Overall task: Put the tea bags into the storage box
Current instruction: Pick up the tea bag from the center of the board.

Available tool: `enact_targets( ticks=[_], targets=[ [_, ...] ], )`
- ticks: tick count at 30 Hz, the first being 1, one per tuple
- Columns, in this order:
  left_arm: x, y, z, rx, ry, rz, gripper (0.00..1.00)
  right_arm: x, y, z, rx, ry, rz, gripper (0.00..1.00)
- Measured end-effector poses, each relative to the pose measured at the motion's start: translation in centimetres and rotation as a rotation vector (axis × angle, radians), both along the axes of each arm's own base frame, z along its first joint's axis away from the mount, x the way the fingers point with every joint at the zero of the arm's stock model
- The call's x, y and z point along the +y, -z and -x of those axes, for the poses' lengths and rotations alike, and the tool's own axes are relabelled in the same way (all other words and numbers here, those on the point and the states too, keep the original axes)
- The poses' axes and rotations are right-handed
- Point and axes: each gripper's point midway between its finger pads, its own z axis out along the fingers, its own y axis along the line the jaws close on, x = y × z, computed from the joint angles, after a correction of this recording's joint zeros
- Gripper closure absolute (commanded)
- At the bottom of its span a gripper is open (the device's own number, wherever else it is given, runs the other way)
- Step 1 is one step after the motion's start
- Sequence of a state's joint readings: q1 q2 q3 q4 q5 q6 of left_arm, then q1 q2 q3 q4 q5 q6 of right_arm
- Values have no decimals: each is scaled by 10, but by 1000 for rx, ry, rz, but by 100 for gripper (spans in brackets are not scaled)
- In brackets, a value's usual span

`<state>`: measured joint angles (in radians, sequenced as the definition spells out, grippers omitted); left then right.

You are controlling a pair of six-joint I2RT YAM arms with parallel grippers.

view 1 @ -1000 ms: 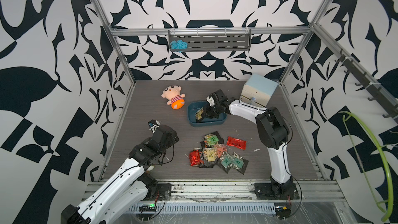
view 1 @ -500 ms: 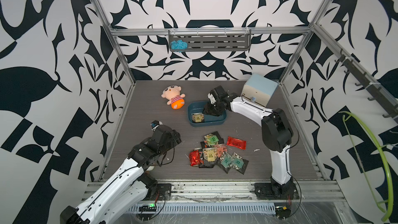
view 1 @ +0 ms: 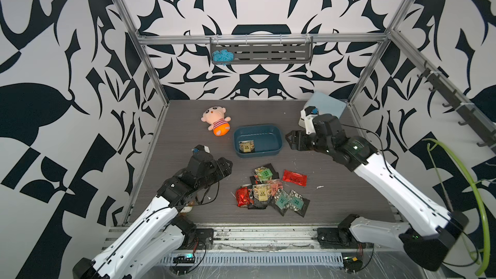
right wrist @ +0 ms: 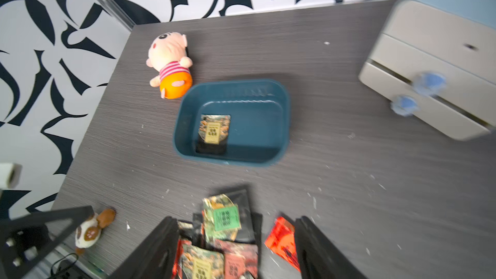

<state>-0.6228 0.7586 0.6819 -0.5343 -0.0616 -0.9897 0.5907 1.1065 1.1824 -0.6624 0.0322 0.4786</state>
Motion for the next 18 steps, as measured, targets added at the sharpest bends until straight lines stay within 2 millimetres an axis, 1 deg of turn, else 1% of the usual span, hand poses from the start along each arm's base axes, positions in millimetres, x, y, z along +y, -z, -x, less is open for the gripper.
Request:
enact_targets(
  ticks=[3,6,9,12,15,18],
  targets=[
    [-12,-3,3,-8,23,38,19,-20,22,25,34,27,7,27],
    [-28,3,11,7,60,55,21,-31,53,46,91,48,-5,28],
    [-47,15,22,25,104,41,23,-35,89,64,178,56,-20,29],
    [-71,28,36,49,161,14,24,-35,119,78,271,59,-38,31],
    [-96,39,46,79,208,18,28,-36,144,90,355,81,-50,35],
    [-115,49,56,91,242,13,31,-40,167,102,431,108,-51,35]
  ],
)
